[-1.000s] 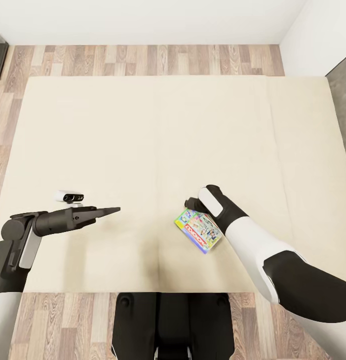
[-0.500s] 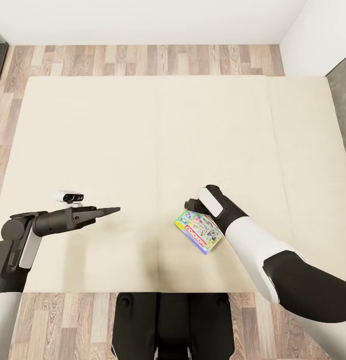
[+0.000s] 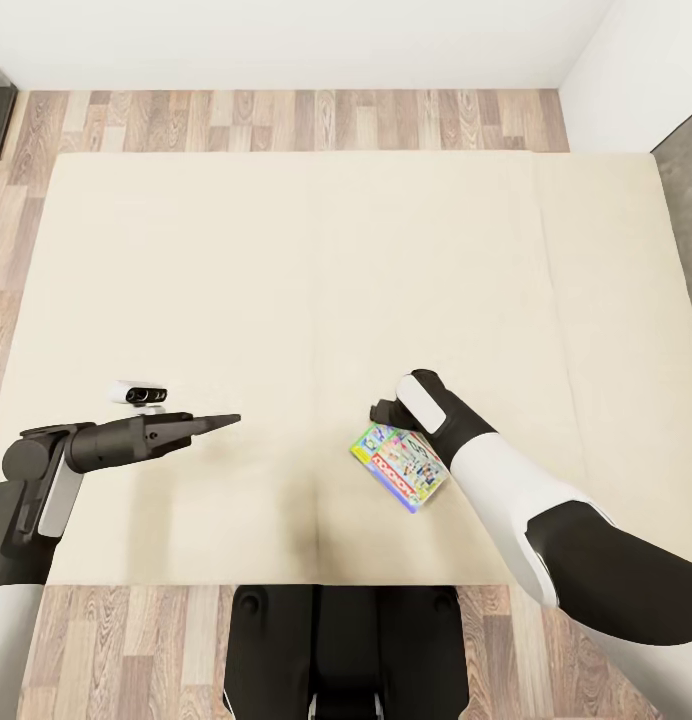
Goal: Put all the toys in the child's room - the three board games (two on the bed and one on the table), the two jigsaw puzzles on the table, and the tennis ball on the table - inside the toy box on the table in the child's room.
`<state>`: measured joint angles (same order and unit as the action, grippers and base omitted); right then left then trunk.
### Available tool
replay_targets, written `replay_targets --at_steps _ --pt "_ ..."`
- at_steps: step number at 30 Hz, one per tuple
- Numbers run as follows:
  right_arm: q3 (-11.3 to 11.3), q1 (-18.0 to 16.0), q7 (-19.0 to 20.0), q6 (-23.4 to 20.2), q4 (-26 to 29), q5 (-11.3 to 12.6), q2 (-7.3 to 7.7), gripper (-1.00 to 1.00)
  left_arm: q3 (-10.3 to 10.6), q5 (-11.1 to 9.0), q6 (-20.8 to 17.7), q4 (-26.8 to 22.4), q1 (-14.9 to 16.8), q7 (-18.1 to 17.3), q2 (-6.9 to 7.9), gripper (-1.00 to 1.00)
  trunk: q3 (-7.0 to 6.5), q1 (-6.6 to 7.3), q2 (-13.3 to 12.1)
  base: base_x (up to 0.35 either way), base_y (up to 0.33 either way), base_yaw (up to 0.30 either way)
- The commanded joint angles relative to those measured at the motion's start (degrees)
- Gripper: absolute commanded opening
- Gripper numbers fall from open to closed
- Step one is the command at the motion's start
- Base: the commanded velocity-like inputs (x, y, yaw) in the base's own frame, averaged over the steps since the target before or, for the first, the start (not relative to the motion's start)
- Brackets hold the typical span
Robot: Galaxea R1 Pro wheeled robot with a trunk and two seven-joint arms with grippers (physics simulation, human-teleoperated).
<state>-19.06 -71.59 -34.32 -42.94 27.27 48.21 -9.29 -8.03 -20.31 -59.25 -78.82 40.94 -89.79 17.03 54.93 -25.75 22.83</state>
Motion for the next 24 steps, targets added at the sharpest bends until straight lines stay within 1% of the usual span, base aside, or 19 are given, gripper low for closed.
replay_targets --at_steps 1,6,12,16,20,24 --pt "-0.36 -0.04 -0.79 -0.09 0.06 0.62 0.04 1.0 0.02 0.02 -0.61 -0.01 0.02 -0.21 0.02 1.0 0.06 -0.04 0.09 0.0 0.0 0.0" --pt "-0.3 -0.04 -1.84 -0.25 0.06 0.72 0.06 1.0 0.03 0.01 -0.61 -0.01 0.02 -0.21 0.02 1.0 0.06 -0.04 0.09 0.0 0.0 0.0" --pt "-0.28 -0.04 -2.04 -2.67 0.06 0.82 0.04 1.0 0.03 0.01 -0.61 -0.01 0.02 -0.21 0.02 1.0 0.06 -0.04 0.09 0.0 0.0 0.0" --pt "-0.26 -0.04 -2.11 -3.16 0.0 0.83 0.06 1.0 0.03 0.01 -0.61 -0.01 0.02 -0.21 0.02 1.0 0.06 -0.04 0.09 0.0 0.0 0.0" --pt "0.87 -0.04 -2.16 -3.4 -0.02 0.89 -0.15 1.0 0.03 0.01 -0.61 -0.01 0.02 -0.21 0.02 1.0 0.06 -0.04 0.09 0.0 0.0 0.0" --pt "1.25 -0.04 -2.38 -4.0 -0.35 0.91 -0.46 1.0 -0.03 0.01 -0.61 -0.01 0.02 -0.21 0.02 1.0 0.06 -0.04 0.09 0.0 0.0 0.0"
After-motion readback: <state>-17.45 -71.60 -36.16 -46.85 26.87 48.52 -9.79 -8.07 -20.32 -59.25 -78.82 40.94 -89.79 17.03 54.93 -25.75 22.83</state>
